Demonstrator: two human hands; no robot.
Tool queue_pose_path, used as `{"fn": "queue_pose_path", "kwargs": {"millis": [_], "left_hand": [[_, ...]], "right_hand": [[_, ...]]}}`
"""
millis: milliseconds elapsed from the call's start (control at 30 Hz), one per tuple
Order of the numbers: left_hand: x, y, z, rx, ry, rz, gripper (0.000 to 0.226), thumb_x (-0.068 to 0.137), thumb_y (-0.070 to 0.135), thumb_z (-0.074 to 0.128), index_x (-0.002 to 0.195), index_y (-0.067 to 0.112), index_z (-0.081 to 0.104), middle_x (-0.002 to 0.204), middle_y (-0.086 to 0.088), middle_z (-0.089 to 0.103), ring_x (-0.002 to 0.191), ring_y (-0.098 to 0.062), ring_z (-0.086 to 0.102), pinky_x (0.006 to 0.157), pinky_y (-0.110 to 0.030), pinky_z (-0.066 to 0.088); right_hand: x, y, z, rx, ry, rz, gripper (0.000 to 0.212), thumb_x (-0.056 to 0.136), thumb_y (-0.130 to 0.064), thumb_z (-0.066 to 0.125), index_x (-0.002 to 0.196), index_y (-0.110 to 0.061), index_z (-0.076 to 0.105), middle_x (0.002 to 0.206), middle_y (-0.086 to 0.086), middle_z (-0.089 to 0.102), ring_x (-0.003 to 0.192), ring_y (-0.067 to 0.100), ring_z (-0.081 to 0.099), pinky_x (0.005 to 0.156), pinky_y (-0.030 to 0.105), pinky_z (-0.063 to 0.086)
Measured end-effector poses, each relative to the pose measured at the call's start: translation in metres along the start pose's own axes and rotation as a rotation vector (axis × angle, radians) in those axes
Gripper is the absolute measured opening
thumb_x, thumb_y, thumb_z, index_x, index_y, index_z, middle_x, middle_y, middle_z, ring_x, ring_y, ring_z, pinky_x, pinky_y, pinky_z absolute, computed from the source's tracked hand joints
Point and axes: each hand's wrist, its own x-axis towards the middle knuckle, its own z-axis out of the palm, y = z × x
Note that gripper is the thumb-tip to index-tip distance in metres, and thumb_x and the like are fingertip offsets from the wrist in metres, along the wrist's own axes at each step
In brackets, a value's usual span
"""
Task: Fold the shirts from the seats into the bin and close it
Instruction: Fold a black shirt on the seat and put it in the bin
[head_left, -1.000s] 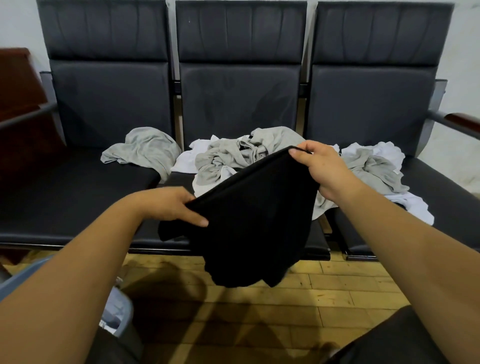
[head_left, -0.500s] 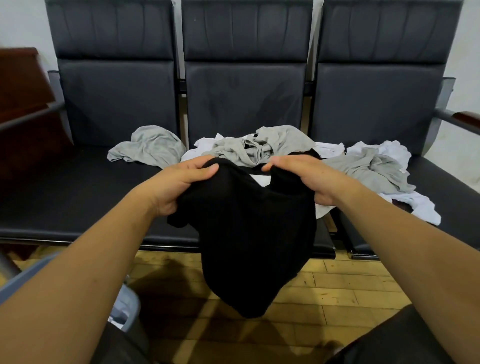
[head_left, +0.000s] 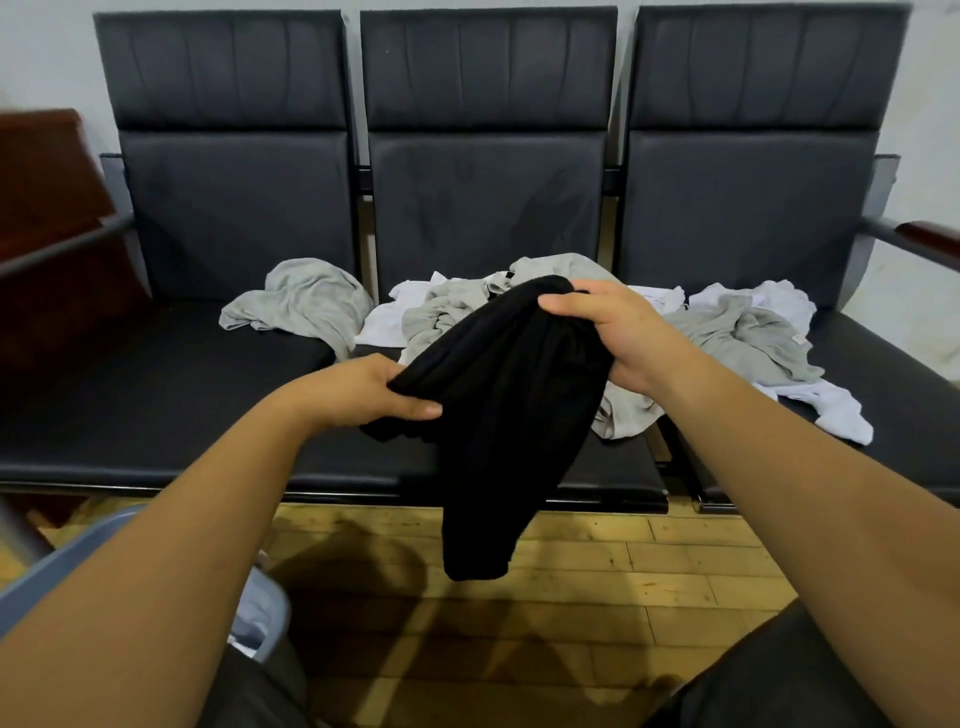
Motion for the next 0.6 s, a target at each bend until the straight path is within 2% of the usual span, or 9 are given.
{"fn": "queue_pose_path", "kwargs": {"millis": [67, 133, 167, 233, 333, 400, 467, 533, 600], "left_hand": [[0.0, -0.002, -0.002, -0.331, 0.063, 0.11, 0.042, 0.069, 0.047, 0.087, 0.101, 0.021, 0.076, 0.105, -0.002, 0.077, 0.102, -0.018, 0.072, 0.091, -0.029, 0.054], [0.002, 0.004, -0.009, -0.584, 0.15, 0.231, 0.034, 0.082, 0.034, 0.078, 0.11, 0.015, 0.071, 0.11, -0.003, 0.075, 0.107, -0.018, 0.069, 0.097, -0.032, 0.053], [0.002, 0.011, -0.015, -0.632, 0.203, 0.271, 0.023, 0.091, 0.024, 0.069, 0.11, 0.013, 0.069, 0.107, -0.002, 0.075, 0.105, -0.017, 0.068, 0.096, -0.031, 0.053], [0.002, 0.032, -0.034, -0.618, 0.287, 0.315, 0.017, 0.099, 0.016, 0.056, 0.111, 0.012, 0.067, 0.105, 0.0, 0.074, 0.103, -0.016, 0.067, 0.093, -0.031, 0.053], [-0.004, 0.076, -0.066, -0.617, 0.355, 0.424, 0.015, 0.101, 0.022, 0.057, 0.107, 0.017, 0.069, 0.106, -0.002, 0.072, 0.105, -0.018, 0.066, 0.098, -0.041, 0.048], [-0.009, 0.104, -0.083, -0.704, 0.409, 0.479, 0.015, 0.1, 0.025, 0.058, 0.108, 0.018, 0.069, 0.108, -0.001, 0.074, 0.107, -0.018, 0.068, 0.098, -0.039, 0.052], [-0.012, 0.122, -0.098, -0.616, 0.483, 0.448, 0.017, 0.098, 0.027, 0.062, 0.11, 0.017, 0.07, 0.108, -0.001, 0.076, 0.109, -0.021, 0.07, 0.095, -0.036, 0.056], [-0.013, 0.125, -0.111, -0.299, 0.551, 0.346, 0.019, 0.093, 0.03, 0.07, 0.107, 0.018, 0.074, 0.105, -0.004, 0.077, 0.106, -0.025, 0.071, 0.099, -0.043, 0.055], [-0.016, 0.122, -0.119, -0.111, 0.545, 0.235, 0.015, 0.087, 0.03, 0.076, 0.099, 0.021, 0.077, 0.099, -0.002, 0.078, 0.098, -0.023, 0.073, 0.099, -0.046, 0.054]], "right_hand": [[-0.002, -0.004, -0.005, -0.018, 0.072, 0.021, 0.022, 0.094, -0.01, 0.062, 0.112, 0.0, 0.07, 0.11, 0.017, 0.073, 0.104, 0.029, 0.07, 0.097, 0.04, 0.055], [-0.003, -0.013, -0.008, 0.021, 0.111, 0.034, 0.022, 0.094, -0.009, 0.062, 0.112, -0.001, 0.07, 0.109, 0.015, 0.074, 0.103, 0.028, 0.07, 0.096, 0.039, 0.056], [-0.003, -0.021, -0.008, 0.029, 0.108, 0.031, 0.022, 0.093, -0.01, 0.062, 0.112, -0.001, 0.07, 0.109, 0.014, 0.074, 0.103, 0.028, 0.07, 0.094, 0.039, 0.057], [0.001, -0.039, -0.007, -0.013, 0.109, 0.002, 0.024, 0.093, -0.012, 0.064, 0.113, 0.001, 0.07, 0.109, 0.015, 0.074, 0.101, 0.028, 0.072, 0.089, 0.038, 0.058], [0.009, -0.077, -0.004, -0.036, 0.164, -0.102, 0.021, 0.092, -0.013, 0.066, 0.109, -0.002, 0.071, 0.102, 0.013, 0.075, 0.095, 0.028, 0.073, 0.083, 0.039, 0.059], [0.016, -0.101, -0.007, 0.02, 0.189, -0.169, 0.016, 0.091, -0.012, 0.066, 0.104, -0.005, 0.072, 0.103, 0.014, 0.075, 0.097, 0.029, 0.073, 0.085, 0.041, 0.059], [0.021, -0.117, -0.012, -0.073, 0.222, -0.211, 0.012, 0.091, -0.012, 0.067, 0.101, -0.006, 0.072, 0.1, 0.013, 0.075, 0.091, 0.025, 0.073, 0.081, 0.036, 0.06], [0.023, -0.126, -0.019, -0.37, 0.266, -0.229, 0.015, 0.089, -0.014, 0.07, 0.099, -0.004, 0.072, 0.094, 0.01, 0.074, 0.084, 0.02, 0.071, 0.079, 0.032, 0.057], [0.019, -0.134, -0.026, -0.595, 0.284, -0.202, 0.017, 0.088, -0.018, 0.073, 0.093, -0.003, 0.07, 0.086, 0.005, 0.071, 0.077, 0.015, 0.066, 0.074, 0.025, 0.052]]}}
